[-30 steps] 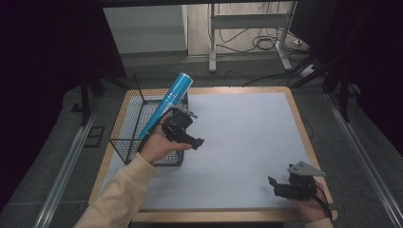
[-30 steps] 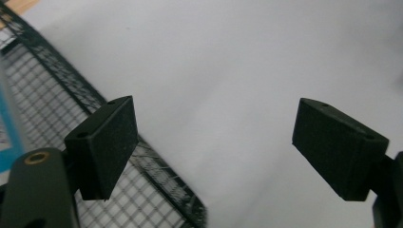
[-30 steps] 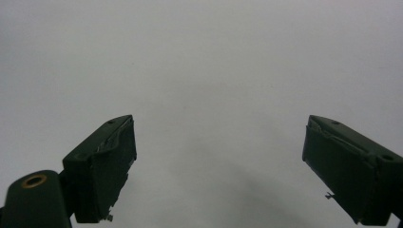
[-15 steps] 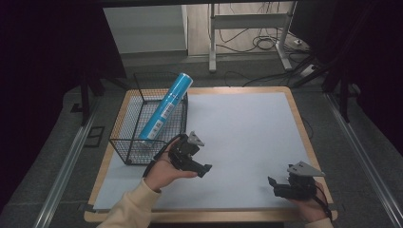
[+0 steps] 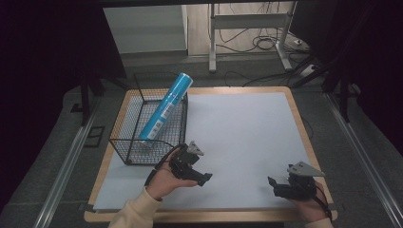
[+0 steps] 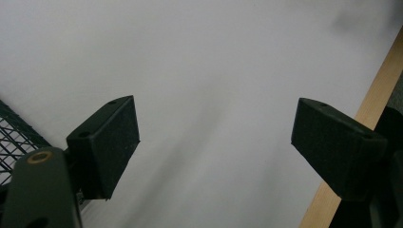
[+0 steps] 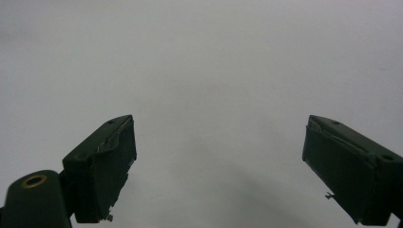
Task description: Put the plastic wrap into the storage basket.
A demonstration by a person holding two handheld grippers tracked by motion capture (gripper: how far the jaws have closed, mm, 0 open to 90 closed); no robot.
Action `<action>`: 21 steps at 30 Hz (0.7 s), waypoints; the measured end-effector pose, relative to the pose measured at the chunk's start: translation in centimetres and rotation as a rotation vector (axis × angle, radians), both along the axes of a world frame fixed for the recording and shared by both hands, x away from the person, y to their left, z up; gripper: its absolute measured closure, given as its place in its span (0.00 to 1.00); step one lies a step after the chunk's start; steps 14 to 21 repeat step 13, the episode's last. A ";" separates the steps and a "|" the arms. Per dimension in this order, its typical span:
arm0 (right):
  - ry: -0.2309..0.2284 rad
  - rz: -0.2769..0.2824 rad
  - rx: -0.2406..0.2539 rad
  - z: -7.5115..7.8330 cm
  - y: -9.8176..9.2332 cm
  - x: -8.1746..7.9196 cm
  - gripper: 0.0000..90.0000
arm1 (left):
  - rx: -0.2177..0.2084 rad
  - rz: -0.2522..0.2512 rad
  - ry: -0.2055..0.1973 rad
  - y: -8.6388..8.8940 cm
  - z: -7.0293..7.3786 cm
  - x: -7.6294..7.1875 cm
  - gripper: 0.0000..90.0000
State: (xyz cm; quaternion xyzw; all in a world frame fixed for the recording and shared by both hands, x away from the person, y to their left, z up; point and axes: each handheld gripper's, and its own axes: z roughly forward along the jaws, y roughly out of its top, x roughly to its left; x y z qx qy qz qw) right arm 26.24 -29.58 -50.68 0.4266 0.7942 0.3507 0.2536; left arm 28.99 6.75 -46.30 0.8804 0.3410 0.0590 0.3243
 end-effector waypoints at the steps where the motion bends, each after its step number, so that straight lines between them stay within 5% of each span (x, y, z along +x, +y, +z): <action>1: 0.000 0.000 0.000 0.0 0.0 0.0 0.13 | 0.000 -0.001 0.001 0.0 0.0 0.0 0.17; 21: -0.005 0.004 0.004 0.1 0.0 0.0 0.13 | -0.005 0.007 0.005 0.2 -0.3 -0.1 0.17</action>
